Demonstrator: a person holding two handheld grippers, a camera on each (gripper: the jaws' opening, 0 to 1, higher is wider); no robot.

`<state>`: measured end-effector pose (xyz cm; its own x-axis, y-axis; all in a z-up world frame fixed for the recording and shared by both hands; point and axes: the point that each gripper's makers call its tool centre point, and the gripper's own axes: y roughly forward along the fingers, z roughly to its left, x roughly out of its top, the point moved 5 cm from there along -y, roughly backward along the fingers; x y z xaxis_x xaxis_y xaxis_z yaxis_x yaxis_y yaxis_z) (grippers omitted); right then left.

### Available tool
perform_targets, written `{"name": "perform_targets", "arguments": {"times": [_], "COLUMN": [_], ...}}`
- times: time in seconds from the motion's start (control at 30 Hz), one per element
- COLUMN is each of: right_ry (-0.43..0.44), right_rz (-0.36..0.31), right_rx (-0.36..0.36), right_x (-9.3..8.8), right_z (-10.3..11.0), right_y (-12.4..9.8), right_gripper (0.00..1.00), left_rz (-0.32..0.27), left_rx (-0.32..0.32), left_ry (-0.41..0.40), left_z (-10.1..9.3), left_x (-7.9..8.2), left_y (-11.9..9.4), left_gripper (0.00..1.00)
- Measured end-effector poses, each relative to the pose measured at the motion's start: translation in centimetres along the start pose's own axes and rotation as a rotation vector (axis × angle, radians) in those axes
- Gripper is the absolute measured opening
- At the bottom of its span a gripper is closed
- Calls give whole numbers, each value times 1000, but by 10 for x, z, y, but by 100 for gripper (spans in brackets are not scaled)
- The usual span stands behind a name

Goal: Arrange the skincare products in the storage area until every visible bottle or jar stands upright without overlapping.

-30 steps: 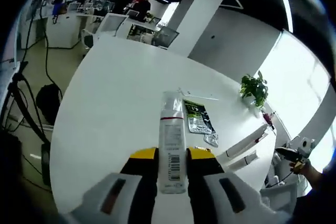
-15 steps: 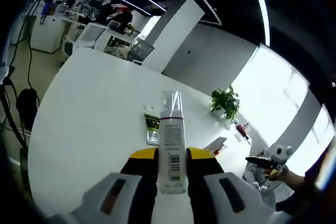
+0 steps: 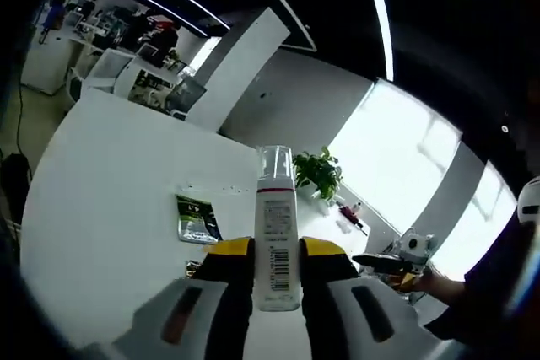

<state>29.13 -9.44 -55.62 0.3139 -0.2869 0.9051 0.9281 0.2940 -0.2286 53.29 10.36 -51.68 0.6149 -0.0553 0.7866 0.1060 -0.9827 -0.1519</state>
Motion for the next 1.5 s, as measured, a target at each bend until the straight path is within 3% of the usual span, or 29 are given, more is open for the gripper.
{"name": "perform_targets", "arguments": {"times": [0.3, 0.43, 0.77, 1.07, 1.4, 1.5], "right_ry": [-15, -27, -25, 15, 69, 70], "right_rz": [-37, -29, -62, -136, -155, -155], "right_rx": [84, 131, 306, 451, 550, 572], "right_x": [16, 24, 52, 80, 97, 104], "right_z": [25, 35, 62, 89, 104, 109], "right_y": [4, 9, 15, 20, 30, 33], "right_gripper": [91, 86, 82, 81, 76, 70], "left_rz": [-43, -40, -47, -69, -86, -86], "left_rx": [-156, -205, -355, -440, -536, -567], "left_ry": [-16, 13, 15, 8, -8, 9], "left_z": [-49, -68, -106, -128, -153, -162], "left_x": [-3, -7, -18, -19, -30, -32], "left_y": [5, 7, 9, 6, 4, 4], "left_gripper": [21, 21, 21, 21, 21, 21]}}
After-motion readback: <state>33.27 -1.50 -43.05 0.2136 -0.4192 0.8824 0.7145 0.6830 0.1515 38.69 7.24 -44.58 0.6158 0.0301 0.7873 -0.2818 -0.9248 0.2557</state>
